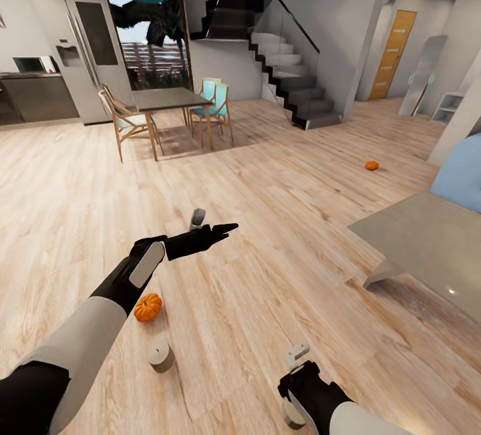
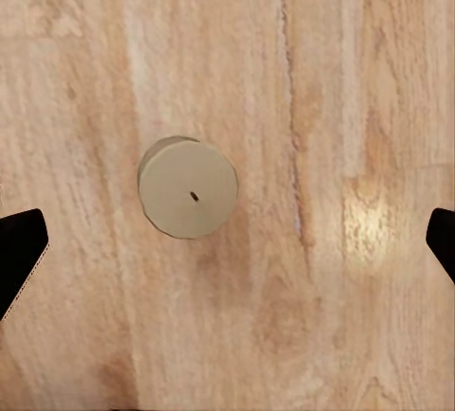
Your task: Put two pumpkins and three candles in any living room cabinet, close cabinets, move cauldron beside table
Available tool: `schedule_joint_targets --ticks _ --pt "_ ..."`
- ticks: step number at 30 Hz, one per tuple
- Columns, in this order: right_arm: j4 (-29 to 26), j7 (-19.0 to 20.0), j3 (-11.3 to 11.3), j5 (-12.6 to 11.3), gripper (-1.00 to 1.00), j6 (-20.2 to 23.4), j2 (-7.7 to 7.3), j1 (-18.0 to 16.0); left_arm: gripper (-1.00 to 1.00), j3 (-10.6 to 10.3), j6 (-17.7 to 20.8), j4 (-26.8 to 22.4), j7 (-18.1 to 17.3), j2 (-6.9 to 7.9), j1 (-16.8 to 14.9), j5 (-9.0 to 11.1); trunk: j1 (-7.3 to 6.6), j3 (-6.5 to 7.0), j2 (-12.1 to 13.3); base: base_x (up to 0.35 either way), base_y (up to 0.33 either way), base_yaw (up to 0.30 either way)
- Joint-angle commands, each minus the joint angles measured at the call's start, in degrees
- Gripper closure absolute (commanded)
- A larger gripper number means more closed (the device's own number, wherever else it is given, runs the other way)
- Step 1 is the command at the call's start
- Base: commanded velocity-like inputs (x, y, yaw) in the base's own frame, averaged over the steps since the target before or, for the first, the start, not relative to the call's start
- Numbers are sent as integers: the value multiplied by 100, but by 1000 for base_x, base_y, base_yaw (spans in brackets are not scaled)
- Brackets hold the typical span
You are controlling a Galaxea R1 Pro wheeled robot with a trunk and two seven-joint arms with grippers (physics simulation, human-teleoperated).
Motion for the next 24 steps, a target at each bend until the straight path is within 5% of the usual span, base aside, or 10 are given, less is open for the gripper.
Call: schedule_joint_targets --ticks 1,7,24 --pt "-12 1 0 1 -100 0 2 0 -100 0 1 0 -1 1 -1 2 23 -18 -42 0 0 0" --pt "-140 7 201 -5 -100 -152 -4 0 -100 -3 1 -33 -1 -8 1 9 154 -126 -282 0 0 0" --pt "-134 7 245 -11 -100 -161 2 0 -100 -9 1 -31 -7 -43 0 19 528 -431 -964 0 0 0"
